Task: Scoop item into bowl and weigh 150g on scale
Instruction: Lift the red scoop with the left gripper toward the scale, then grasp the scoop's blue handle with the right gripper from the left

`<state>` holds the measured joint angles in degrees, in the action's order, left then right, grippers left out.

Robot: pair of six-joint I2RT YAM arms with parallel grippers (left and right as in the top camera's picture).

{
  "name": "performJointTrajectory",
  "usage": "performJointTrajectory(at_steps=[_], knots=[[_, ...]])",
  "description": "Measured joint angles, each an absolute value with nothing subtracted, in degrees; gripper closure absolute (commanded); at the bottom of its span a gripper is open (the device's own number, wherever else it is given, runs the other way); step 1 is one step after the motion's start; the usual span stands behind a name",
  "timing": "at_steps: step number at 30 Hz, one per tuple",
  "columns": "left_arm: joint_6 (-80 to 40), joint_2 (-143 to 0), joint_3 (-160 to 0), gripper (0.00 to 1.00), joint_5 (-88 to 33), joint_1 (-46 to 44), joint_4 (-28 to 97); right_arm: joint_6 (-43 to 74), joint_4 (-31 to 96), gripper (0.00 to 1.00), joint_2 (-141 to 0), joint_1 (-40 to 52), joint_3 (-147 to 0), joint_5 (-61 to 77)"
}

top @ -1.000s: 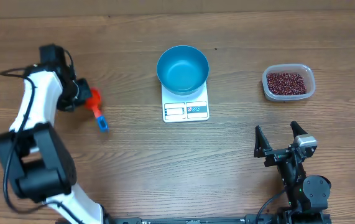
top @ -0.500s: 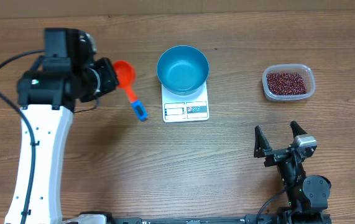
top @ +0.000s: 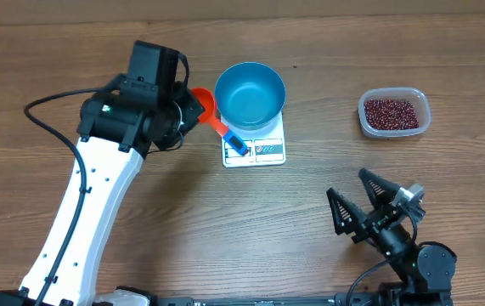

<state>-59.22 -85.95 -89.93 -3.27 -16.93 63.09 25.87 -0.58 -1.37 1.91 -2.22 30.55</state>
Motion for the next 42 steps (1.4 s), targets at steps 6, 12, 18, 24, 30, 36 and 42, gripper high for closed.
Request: performJointTrajectory(at_steps=[6,12,18,24,30,36,42], knots=[[-65.17,-86.17,-89.93,0.95,-2.52,-18.28,63.92,30.11,3.66,0.00,-9.56,1.91,-13.15,36.75],[-69.06,-86.17,-89.86,0.96,-2.50,-19.62,64.40,31.40,12.78,0.00,-24.03,1.91,-27.05,42.09],[-72.90,-86.17,-89.71,0.96,-1.80,-21.47,64.62,31.75,22.87,0.00,-42.24,1.93,-41.54,48.18],[-83.11,-86.19,-89.69,0.96,-0.99,-22.50,67.66,32.18,15.07,0.00,-58.81,1.93,-47.29,57.71],[-92.03,-86.67,-89.52,0.96,-0.75,-24.01,70.11,43.70,0.97,0.05,-70.72,2.11,-47.24,63.72],[-95.57,-89.10,-89.49,0.96,-1.06,-24.77,70.13,48.84,-9.23,0.12,-76.01,8.16,-47.35,66.00],[-96.27,-91.85,-89.47,0.96,-3.62,-24.77,70.08,50.35,-3.77,0.27,-77.43,15.57,-47.37,59.99]])
